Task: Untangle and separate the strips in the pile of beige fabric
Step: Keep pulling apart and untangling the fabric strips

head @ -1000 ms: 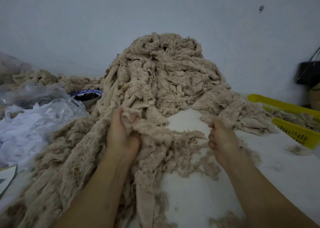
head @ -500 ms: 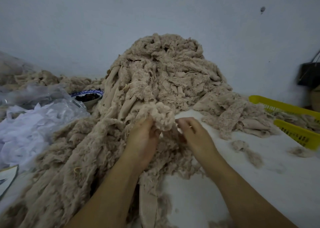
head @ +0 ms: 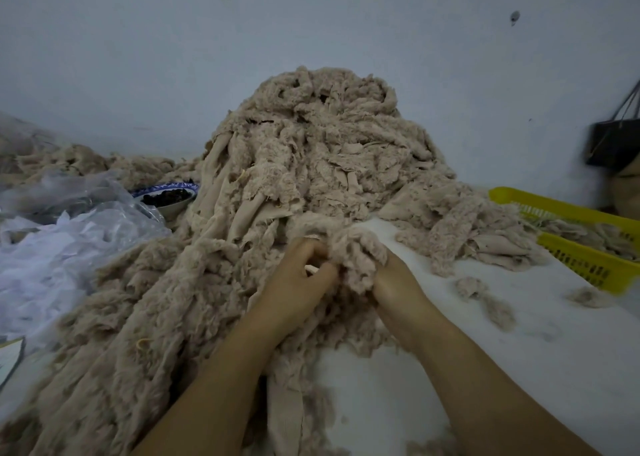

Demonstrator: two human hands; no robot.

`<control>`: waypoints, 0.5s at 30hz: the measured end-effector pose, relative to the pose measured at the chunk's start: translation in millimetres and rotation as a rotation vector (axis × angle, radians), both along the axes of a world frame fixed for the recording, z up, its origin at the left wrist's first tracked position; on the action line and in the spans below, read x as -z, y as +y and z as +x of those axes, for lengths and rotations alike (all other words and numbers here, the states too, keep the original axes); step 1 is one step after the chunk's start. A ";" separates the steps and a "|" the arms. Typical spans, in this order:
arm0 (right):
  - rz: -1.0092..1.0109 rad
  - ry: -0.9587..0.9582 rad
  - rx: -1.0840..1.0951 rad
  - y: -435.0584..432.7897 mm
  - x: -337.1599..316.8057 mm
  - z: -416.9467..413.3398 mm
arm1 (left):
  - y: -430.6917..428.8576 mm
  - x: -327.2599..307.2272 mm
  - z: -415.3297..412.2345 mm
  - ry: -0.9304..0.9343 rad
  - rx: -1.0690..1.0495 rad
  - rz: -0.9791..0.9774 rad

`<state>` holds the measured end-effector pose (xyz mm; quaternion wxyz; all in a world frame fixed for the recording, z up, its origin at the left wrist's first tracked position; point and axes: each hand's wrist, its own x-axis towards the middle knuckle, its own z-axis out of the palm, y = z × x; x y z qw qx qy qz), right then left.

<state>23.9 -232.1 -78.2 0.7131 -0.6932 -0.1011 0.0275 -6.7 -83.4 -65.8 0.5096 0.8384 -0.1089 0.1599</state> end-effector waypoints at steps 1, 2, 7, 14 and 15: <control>-0.049 0.043 0.003 -2.6 -0.7 0.8 | 3.5 -0.3 0.5 0.011 -0.021 0.030; -0.085 0.084 -0.001 -4.4 -2.2 1.3 | 7.3 0.0 1.6 0.034 -0.061 0.088; 0.938 0.081 0.076 -40.5 -19.7 14.6 | 21.9 7.8 5.6 0.186 -0.170 0.506; -0.035 0.031 0.084 -10.5 0.9 1.0 | 16.8 -0.1 4.2 0.113 -0.191 0.166; -0.139 -0.026 0.015 -5.5 -0.2 -3.8 | 15.8 -2.2 2.8 0.086 -0.207 -0.022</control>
